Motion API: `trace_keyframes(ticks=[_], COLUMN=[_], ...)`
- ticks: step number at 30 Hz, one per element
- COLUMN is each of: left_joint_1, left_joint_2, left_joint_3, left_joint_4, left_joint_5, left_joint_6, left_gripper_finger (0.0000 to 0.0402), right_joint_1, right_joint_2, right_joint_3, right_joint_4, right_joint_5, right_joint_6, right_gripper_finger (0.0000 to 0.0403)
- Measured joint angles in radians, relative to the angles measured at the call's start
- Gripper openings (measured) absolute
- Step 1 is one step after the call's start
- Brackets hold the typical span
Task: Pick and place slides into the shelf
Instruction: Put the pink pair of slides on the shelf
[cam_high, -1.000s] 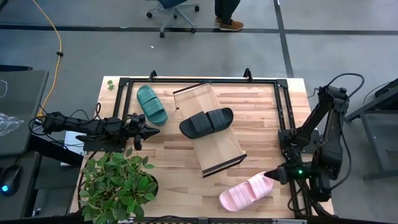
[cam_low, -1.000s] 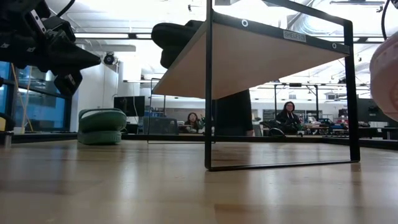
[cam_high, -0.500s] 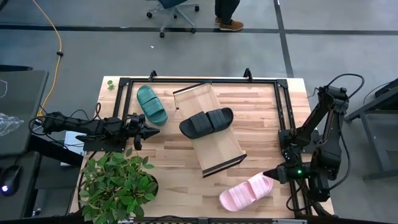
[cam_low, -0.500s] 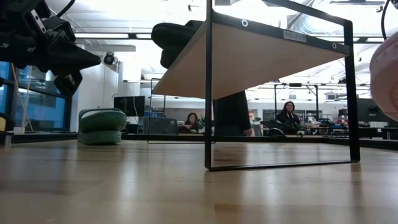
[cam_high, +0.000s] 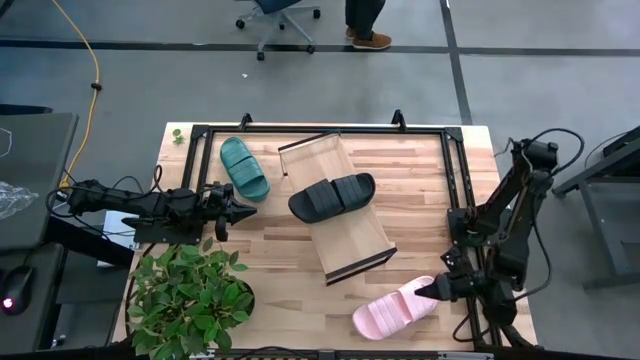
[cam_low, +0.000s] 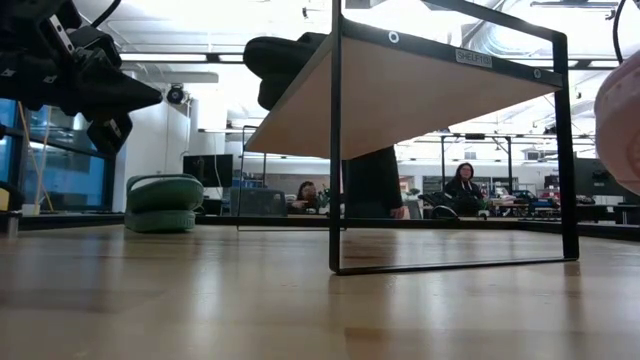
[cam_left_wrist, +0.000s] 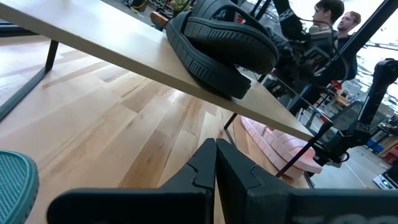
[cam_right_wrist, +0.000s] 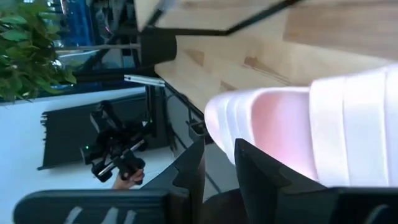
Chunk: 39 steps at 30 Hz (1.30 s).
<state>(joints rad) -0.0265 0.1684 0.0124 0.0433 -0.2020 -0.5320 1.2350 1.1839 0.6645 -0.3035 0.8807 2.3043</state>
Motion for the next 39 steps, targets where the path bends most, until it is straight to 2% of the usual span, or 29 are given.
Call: trace_keyframes(ticks=[9,20,31,39], left_joint_1=[0.0,0.0,0.0,0.0], left_joint_2=[0.0,0.0,0.0,0.0], left_joint_3=[0.0,0.0,0.0,0.0], left_joint_4=[0.0,-0.001,-0.001,-0.001], left_joint_5=[0.003,0.003,0.011,0.011], left_joint_6=[-0.015,-0.016,-0.024,-0.024], left_gripper_finger=[0.0001,0.0001,0.0001,0.0001], right_joint_1=[0.0,-0.04,-0.138,-0.199], right_joint_2=[0.058,0.171,0.269,0.278], right_joint_3=[-0.026,-0.026,-0.026,-0.026], right_joint_4=[0.084,0.208,0.379,0.402], right_joint_5=[-0.028,-0.123,-0.249,-0.324], right_joint_6=[-0.028,-0.137,-0.319,-0.397], right_gripper_finger=[0.0082,0.0149,0.0145,0.0145])
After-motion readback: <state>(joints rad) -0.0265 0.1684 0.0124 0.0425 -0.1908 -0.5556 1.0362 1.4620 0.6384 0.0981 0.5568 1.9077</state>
